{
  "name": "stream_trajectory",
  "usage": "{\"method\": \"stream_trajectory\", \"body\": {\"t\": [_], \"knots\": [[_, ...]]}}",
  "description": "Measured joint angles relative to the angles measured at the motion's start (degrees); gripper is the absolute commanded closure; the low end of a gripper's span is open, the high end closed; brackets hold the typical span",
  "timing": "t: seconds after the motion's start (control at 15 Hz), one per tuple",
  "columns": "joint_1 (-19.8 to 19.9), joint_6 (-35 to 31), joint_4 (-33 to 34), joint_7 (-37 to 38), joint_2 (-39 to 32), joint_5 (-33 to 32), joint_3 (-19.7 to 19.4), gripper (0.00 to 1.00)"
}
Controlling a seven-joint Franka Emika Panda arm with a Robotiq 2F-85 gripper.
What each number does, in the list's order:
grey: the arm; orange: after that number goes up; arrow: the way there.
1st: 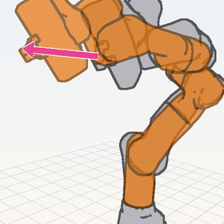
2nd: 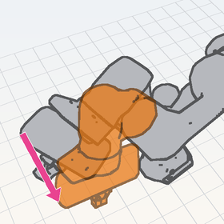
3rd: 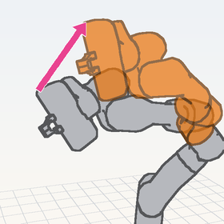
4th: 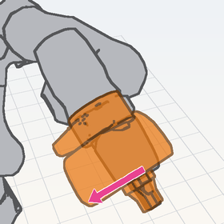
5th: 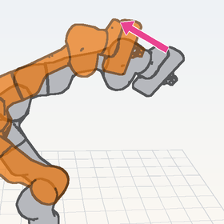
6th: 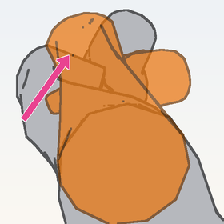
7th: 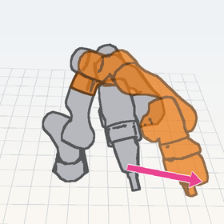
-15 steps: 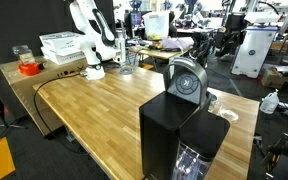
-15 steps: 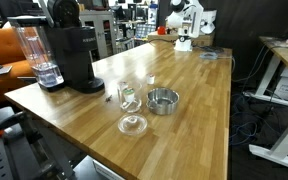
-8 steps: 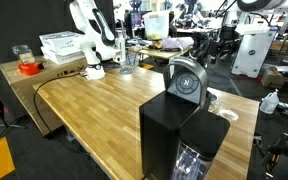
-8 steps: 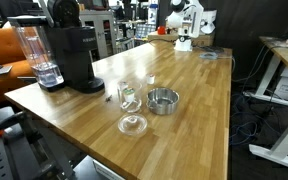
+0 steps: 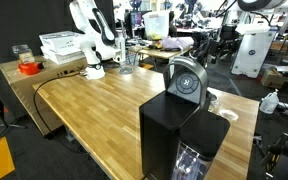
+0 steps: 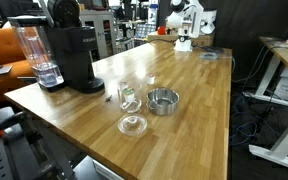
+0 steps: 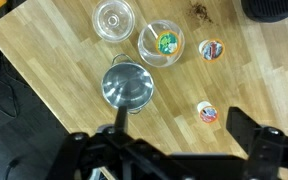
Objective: Pick the lid on the table, put it on the jar, then put one cup in the pot and another cup inside the coffee maker
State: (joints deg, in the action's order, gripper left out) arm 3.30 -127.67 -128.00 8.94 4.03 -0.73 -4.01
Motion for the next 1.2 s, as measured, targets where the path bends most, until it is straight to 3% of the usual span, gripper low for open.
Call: {"method": "stream_trajectory", "body": {"t": [0.27, 0.87, 1.2], "knots": [[0.89, -0.05, -1.1, 0.01, -0.66, -0.09, -1.22, 0.0], [3.98, -3.05, -10.63, 1.16, -2.38, -0.21, -4.86, 0.0], [3.93, -3.13, -10.62, 1.25, -2.65, -0.21, -4.74, 0.0]]}}
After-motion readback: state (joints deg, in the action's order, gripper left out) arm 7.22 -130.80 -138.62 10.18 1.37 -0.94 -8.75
